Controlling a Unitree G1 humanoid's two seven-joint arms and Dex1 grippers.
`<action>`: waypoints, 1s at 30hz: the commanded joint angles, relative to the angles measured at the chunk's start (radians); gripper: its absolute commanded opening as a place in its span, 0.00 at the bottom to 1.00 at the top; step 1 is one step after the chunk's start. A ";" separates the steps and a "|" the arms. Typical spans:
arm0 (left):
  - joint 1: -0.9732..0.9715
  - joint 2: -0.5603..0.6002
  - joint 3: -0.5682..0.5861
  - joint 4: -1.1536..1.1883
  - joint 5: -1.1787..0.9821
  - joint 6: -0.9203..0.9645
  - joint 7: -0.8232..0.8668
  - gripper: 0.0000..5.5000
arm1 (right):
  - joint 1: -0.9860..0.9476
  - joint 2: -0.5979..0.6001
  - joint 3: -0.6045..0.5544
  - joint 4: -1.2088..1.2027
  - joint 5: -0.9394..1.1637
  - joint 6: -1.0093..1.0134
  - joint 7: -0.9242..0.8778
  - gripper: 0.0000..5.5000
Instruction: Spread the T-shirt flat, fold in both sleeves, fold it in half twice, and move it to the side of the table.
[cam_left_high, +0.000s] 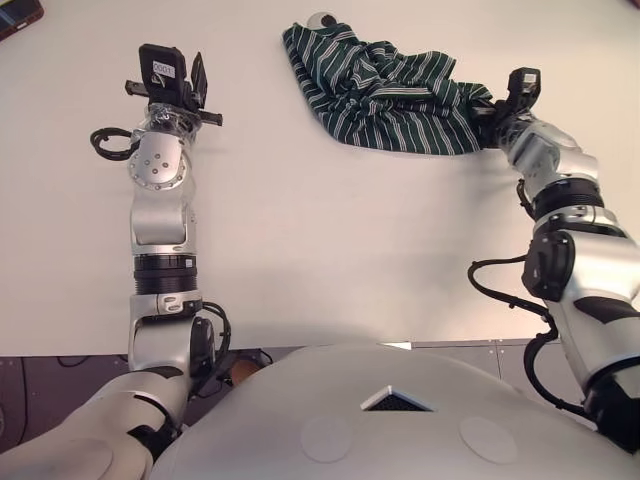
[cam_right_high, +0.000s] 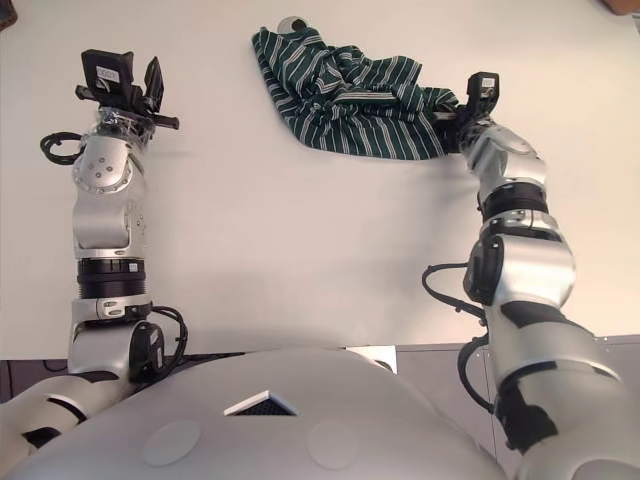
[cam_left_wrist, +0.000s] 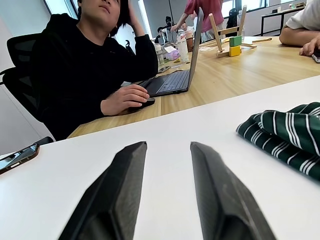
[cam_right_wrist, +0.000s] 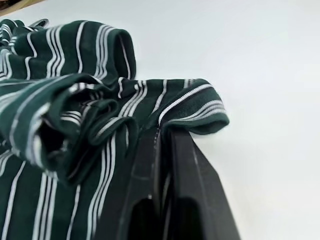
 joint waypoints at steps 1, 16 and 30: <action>-0.047 0.016 0.004 0.012 0.000 -0.013 -0.003 0.28 | -0.106 0.060 -0.050 -0.079 0.077 0.018 0.048 0.00; -0.133 -0.028 0.014 -0.008 -0.047 -0.036 0.013 0.28 | -0.682 0.124 -0.174 -0.089 0.297 0.304 0.111 0.00; -0.064 0.080 -0.198 -0.272 0.015 0.056 -0.239 0.35 | -0.535 0.184 -0.063 -0.335 0.294 0.492 0.213 0.00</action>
